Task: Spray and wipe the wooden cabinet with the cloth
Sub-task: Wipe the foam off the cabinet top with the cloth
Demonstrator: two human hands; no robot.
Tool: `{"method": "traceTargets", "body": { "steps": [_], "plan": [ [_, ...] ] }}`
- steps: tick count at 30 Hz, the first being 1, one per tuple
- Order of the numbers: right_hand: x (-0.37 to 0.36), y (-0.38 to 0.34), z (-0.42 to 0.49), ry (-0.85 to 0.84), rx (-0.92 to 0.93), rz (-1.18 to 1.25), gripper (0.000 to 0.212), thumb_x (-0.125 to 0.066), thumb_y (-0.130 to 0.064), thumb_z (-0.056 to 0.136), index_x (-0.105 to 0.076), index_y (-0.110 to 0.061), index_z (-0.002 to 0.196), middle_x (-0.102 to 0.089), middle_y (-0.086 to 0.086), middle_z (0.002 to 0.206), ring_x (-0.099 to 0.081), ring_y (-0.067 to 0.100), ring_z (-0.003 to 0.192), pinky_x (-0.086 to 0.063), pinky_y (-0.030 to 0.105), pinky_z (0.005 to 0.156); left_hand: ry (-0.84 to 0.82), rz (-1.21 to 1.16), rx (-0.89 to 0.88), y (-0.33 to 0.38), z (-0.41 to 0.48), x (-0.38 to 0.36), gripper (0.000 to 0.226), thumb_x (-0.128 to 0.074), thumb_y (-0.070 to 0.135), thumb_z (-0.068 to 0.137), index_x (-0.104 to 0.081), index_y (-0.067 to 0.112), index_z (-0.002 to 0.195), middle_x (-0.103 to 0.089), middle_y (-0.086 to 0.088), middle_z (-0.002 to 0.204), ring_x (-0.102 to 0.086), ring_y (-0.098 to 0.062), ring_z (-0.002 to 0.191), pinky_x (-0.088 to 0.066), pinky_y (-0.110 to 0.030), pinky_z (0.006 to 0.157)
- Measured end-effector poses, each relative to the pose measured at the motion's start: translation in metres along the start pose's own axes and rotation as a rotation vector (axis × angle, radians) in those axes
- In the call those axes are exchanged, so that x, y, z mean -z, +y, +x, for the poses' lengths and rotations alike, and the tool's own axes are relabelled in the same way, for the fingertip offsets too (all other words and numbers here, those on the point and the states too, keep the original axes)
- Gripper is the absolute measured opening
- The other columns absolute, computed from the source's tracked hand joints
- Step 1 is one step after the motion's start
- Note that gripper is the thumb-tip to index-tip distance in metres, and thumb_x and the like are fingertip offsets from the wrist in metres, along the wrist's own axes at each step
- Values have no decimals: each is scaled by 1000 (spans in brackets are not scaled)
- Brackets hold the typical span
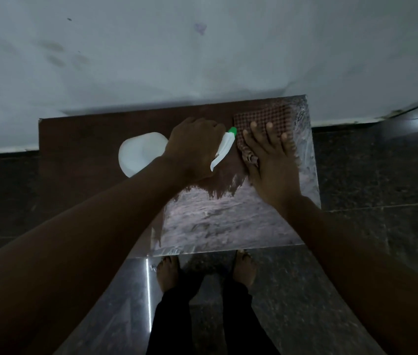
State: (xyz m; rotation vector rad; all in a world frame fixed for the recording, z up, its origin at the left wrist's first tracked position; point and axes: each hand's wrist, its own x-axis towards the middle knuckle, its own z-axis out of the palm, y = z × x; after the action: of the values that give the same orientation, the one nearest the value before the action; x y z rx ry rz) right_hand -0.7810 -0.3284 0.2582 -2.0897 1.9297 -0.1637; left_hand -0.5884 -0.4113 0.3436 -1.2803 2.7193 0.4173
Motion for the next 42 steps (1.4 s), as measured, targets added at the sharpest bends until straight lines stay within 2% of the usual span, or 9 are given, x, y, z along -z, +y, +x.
{"method": "traceTargets", "body": {
  "steps": [6, 11, 16, 23, 27, 32, 36, 40, 42],
  "plan": [
    [-8, 10, -36, -32, 123, -52, 56, -39, -35, 99, -30, -23, 153, -20, -3, 163, -8, 23, 153, -12, 51, 123, 47, 24, 32, 13, 8, -1, 34, -73, 30, 60, -53, 15, 84, -64, -5, 86, -58, -28, 75, -29, -29, 68],
    [-5, 11, -35, -44, 138, -47, 57, -39, -36, 99, -28, -24, 154, -19, -5, 163, -7, 22, 153, -11, 49, 123, 11, 43, 24, 23, 16, -1, 40, -79, 28, 57, -57, 15, 89, -66, -4, 87, -60, -25, 76, -38, -30, 70],
    [-4, 11, -35, -55, 137, -50, 55, -36, -36, 100, -31, -23, 153, -21, -3, 163, -9, 24, 153, -13, 51, 123, -19, 60, 10, 32, 16, -7, 36, -75, 25, 63, -62, 15, 95, -69, -7, 87, -63, -28, 75, -39, -30, 66],
    [1, 18, -24, -62, 163, -42, 56, -35, -34, 98, -30, -23, 153, -21, -1, 163, -11, 24, 153, -13, 50, 123, -39, 4, -12, 32, 21, -2, 45, -79, 25, 61, -58, 15, 99, -66, -6, 97, -61, -27, 86, -44, -35, 79],
    [13, 39, 12, -20, 71, -59, 53, -32, -33, 102, -26, -26, 154, -18, -3, 164, -7, 22, 153, -10, 49, 124, -22, -8, -11, 31, 19, -2, 32, -70, 23, 67, -57, 14, 96, -65, -5, 95, -60, -28, 86, -42, -36, 79],
    [26, 56, 40, 10, -40, 7, 56, -37, -32, 97, -32, -22, 153, -23, -1, 162, -12, 27, 152, -9, 49, 123, -5, 9, -20, 33, 19, -2, 34, -72, 21, 65, -58, 13, 95, -65, -6, 92, -60, -28, 82, -42, -34, 76],
    [22, 51, 3, -35, 33, -28, 58, -30, -35, 98, -25, -21, 155, -16, 1, 164, -6, 27, 153, -9, 52, 123, 6, -19, -11, 37, 22, 1, 33, -73, 19, 61, -57, 12, 89, -66, -7, 88, -60, -30, 79, -38, -33, 71],
    [13, 52, -41, -92, 141, -90, 59, -41, -29, 99, -24, -21, 155, -15, 1, 164, -5, 26, 153, -13, 53, 122, -1, -20, -15, 43, 25, 2, 37, -75, 21, 62, -59, 12, 94, -67, -8, 93, -61, -30, 83, -42, -35, 76],
    [15, 55, -37, -98, 149, -85, 58, -39, -30, 99, -25, -22, 155, -17, 0, 164, -7, 25, 153, -13, 52, 123, -1, -24, -16, 44, 27, 3, 37, -74, 21, 62, -60, 12, 95, -67, -8, 94, -61, -31, 84, -43, -35, 77]
  ]
}}
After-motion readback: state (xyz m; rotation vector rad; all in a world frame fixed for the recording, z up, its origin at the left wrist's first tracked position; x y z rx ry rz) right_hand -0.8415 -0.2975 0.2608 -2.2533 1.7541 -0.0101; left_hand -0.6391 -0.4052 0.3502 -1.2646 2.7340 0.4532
